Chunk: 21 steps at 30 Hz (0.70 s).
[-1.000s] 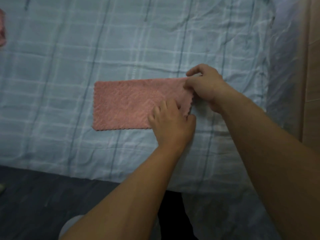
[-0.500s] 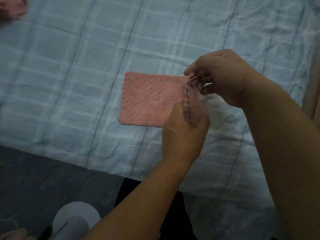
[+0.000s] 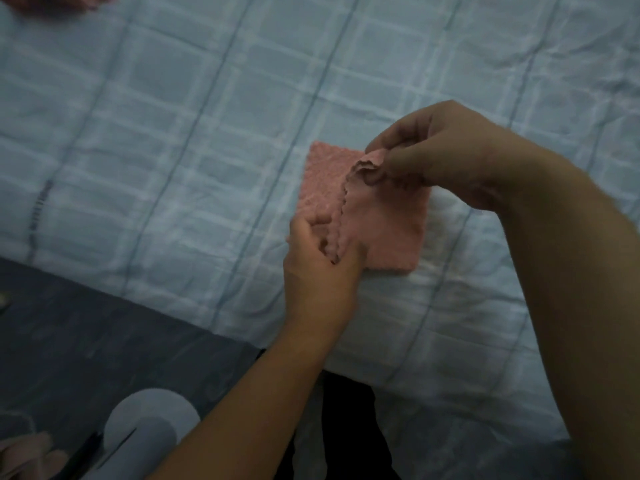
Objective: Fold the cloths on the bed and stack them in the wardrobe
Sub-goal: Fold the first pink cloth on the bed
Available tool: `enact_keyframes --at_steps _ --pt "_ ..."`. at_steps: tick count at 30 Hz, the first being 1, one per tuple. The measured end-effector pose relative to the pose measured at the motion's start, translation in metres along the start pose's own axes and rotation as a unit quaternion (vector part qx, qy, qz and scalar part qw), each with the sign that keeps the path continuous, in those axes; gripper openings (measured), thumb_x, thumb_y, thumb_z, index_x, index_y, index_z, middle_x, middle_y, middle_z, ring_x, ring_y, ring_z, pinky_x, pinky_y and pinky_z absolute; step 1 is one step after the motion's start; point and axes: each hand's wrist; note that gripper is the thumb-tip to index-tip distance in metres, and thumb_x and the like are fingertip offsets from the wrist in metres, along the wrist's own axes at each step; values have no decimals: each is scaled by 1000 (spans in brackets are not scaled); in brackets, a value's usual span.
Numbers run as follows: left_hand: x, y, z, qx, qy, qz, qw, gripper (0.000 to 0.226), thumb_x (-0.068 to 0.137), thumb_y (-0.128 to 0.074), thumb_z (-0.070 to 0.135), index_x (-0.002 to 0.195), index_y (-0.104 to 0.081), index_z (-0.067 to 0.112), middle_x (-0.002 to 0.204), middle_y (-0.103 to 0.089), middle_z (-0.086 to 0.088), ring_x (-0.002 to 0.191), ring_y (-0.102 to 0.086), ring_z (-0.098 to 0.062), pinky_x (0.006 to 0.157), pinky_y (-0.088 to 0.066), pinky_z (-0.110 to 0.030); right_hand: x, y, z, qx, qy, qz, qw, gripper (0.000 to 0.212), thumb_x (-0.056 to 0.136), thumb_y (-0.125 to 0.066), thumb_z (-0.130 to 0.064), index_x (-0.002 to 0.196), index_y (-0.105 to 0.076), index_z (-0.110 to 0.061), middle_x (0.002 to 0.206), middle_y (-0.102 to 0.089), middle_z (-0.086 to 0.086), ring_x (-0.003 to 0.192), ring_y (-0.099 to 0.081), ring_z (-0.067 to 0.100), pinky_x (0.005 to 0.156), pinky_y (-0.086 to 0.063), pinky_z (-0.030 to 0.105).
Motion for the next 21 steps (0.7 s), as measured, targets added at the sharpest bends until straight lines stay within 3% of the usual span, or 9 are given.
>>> enact_keyframes --at_steps 3,7,10,17,21 --pt "6 10 -2 3 -25 -4 1000 43 85 -82 21 107 -49 38 92 -65 12 74 -65 -1 68 -57 -24 7 -8 -4 -16 -4 13 1000 14 84 -71 5 91 -78 -4 78 -78 12 56 -66 11 53 -52 20" --pt "16 15 -5 18 -30 -12 999 30 86 -81 23 97 -57 37 90 -67 15 76 -65 -2 71 -55 -23 14 -18 -8 -46 -5 51 998 7 89 -69 -1 92 -76 1 75 -77 11 47 -57 10 42 -44 18" --pt "22 18 -5 19 -16 -4 1000 17 86 -81 25 91 -66 33 76 -66 15 65 -60 3 65 -51 -18 18 -22 -8 -60 -2 67 996 6 90 -71 -7 88 -75 -3 69 -76 9 47 -55 9 42 -42 18" --pt "35 26 -6 22 13 -7 1000 14 85 -79 40 88 -68 31 73 -70 6 67 -70 -15 68 -62 -45 29 -30 -4 -92 4 87 992 12 90 -75 -21 90 -75 -9 64 -73 3 47 -54 8 44 -43 18" --pt "39 30 -4 29 42 -20 998 19 79 -81 44 87 -67 33 72 -70 5 64 -71 -18 67 -62 -48 30 -32 -8 -87 11 78 993 11 90 -75 -21 91 -75 -11 65 -72 3 57 -57 14 48 -44 21"
Point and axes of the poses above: each hand's wrist, its own x-axis towards the middle knuckle, its own y-axis out of the back of the hand, z = x × y
